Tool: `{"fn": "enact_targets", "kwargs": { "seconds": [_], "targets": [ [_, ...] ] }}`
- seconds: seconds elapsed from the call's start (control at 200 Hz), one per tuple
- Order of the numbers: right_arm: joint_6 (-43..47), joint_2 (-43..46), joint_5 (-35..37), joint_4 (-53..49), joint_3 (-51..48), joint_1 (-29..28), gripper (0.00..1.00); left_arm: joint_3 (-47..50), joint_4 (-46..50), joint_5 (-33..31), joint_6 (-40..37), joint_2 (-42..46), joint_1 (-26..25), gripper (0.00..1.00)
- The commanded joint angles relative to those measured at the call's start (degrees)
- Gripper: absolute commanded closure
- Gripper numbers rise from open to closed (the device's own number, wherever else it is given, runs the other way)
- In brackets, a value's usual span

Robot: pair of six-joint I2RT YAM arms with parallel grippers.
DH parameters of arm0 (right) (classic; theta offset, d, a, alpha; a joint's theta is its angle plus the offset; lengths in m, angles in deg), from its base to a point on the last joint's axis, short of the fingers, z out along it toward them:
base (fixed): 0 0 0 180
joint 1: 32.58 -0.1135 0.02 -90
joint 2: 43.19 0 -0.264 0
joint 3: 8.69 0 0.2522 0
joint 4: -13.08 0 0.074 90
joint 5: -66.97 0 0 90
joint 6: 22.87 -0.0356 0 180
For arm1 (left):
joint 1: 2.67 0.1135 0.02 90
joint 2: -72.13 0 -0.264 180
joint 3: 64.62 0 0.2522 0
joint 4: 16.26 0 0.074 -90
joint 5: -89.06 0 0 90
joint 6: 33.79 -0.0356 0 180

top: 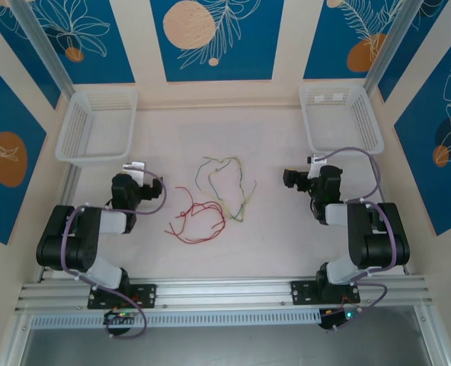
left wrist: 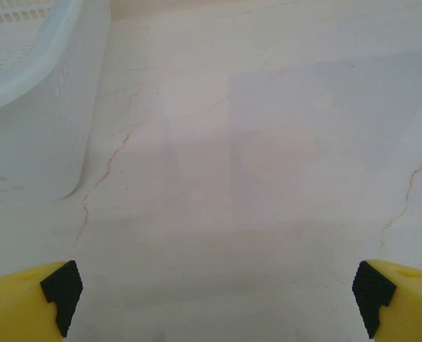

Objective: Untangle the cables

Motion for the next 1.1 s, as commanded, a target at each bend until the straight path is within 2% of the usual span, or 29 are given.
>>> {"fn": "enact_targets", "kwargs": {
  "seconds": [0.0, 0.685, 0.705, 0.725, 0.77, 0.805, 0.84, 0.9, 0.94, 0.97, 1.005, 1.045, 1.095],
  "targets": [
    [0.72, 0.56, -1.22, 0.12, 1.14, 0.4, 0.01, -1.01, -0.15, 1.03, -0.73, 0.2, 0.78, 0.0],
    [0.61, 0.85, -1.55, 0.85, 0.93, 0.43, 0.01, -0.88, -0.49, 0.96, -0.92, 1.32, 0.72, 0.0],
    [0.63, 1.91, -2.44, 1.27, 0.85, 0.21, 0.01, -1.72, 2.68, 0.6, -1.38, 3.65, 0.22, 0.0],
    [1.49, 4.47, -2.38, -2.64, 2.04, -0.53, 0.01, -3.81, 11.03, -0.3, -1.46, 7.17, -0.44, 0.0],
    [-0.12, 10.89, 1.28, -19.82, 8.24, -2.79, 0.01, -11.38, 30.62, -3.83, 2.42, 14.53, -1.1, 0.0],
    [-4.45, 14.13, 2.62, -30.36, 13.33, -3.44, 0.0, -16.2, 40.44, -6.48, 7.09, 18.72, -1.43, 0.0],
    [-10.06, 16.58, 2.06, -37.42, 17.38, -3.54, 0.01, -19.22, 46.43, -7.76, 12.28, 22.76, -2.03, 0.02],
    [-21.26, 20.65, -2.06, -46.16, 22.87, -3.16, 0.0, -21.98, 52.29, -4.08, 16.29, 28.74, -3.78, 0.05],
    [-28.54, 22.55, -7.3, -48.94, 24.2, -3.08, 0.25, -23.87, 57.42, -4.41, 18.18, 31.86, -6.22, 0.09],
    [-30.11, 23.55, -14.14, -47.84, 23.83, -3.6, 0.34, -25.07, 61.79, -4.92, 19.6, 33.68, -8.11, 0.13],
    [-29.85, 24.19, -21.23, -44.65, 22.99, -5.89, 0.46, -26.2, 66.26, -4.33, 20.02, 35.44, -10.12, 0.23],
    [-27.07, 24.34, -23.88, -47.07, 24.81, -10.86, 0.5, -26.92, 71.35, -4.24, 21.09, 37.08, -12.57, 0.35],
    [-21.81, 24.1, -18.36, -56.9, 29.34, -20.3, 0.5, -26.79, 76.54, -3.31, 23.28, 38.77, -15.09, 0.52]
  ]
}}
